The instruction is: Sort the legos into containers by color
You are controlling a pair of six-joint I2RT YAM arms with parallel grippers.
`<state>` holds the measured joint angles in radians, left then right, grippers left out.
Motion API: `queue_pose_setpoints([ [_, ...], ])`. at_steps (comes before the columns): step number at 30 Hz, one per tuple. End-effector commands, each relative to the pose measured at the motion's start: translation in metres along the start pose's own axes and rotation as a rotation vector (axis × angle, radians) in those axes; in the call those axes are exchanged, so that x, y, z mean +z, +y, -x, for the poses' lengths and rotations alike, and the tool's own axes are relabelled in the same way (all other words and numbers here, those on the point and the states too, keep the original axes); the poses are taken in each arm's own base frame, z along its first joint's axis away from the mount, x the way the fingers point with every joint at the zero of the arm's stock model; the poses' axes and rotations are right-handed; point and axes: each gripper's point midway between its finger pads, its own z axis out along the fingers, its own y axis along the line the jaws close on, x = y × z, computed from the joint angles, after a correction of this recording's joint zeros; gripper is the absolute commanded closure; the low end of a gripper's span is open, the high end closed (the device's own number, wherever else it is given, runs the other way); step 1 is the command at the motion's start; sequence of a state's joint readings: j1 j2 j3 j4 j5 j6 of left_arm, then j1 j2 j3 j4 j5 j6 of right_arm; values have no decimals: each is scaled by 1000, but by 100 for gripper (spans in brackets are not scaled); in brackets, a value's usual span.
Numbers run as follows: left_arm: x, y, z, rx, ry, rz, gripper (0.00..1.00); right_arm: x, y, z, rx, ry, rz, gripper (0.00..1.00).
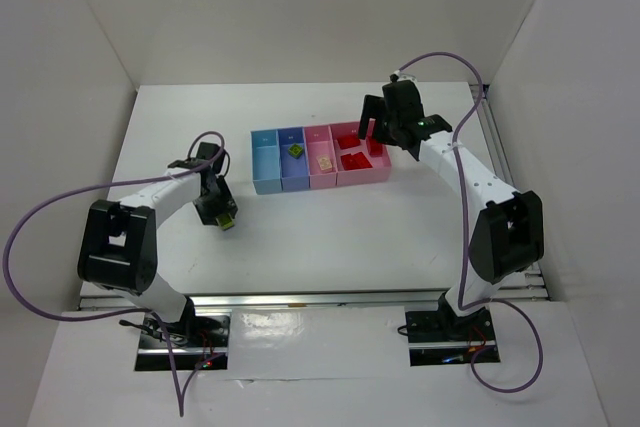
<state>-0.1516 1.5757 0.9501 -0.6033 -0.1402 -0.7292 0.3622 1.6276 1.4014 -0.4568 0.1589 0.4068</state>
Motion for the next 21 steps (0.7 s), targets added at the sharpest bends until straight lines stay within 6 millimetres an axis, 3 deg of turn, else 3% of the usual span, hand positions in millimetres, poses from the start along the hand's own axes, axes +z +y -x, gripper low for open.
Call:
queue_pose_setpoints([
  [1, 4, 5, -4, 13, 19, 11, 44, -3, 10, 15, 5, -46, 30, 9],
  [4, 4, 4, -6, 23, 25, 3, 50, -3, 10, 15, 5, -46, 30, 9],
  [5, 4, 2, -7, 23, 31, -5, 60, -3, 10, 15, 5, -46, 30, 9],
  [7, 2, 0, -2, 31, 20, -13, 72, -4, 13, 18, 6, -50, 42, 9],
  [10, -20, -8, 11, 59, -7, -45, 97, -7, 22, 20, 11, -35, 101, 9],
  [12, -46, -15, 16, 90, -25, -100, 100, -6, 24, 24, 8, -27, 147, 9],
  [13, -62, -24, 25, 131, -63, -157, 100, -11, 37, 25, -4, -10, 219, 9],
  [15, -94, -52, 25, 204, -77, -348, 100, -12, 49, 27, -29, 11, 298, 9],
  [16, -121, -72, 15, 297, -80, -525, 100, -22, 67, 26, -58, 29, 406, 9],
  [18, -150, -95, 9, 387, -95, -718, 100, -26, 87, 26, -81, 44, 527, 9],
  [20, -182, -117, -11, 489, -43, -961, 100, -47, 112, 25, -113, 68, 707, 9],
  [21, -188, -121, -17, 516, -28, -1021, 100, -55, 121, 24, -123, 73, 770, 9],
])
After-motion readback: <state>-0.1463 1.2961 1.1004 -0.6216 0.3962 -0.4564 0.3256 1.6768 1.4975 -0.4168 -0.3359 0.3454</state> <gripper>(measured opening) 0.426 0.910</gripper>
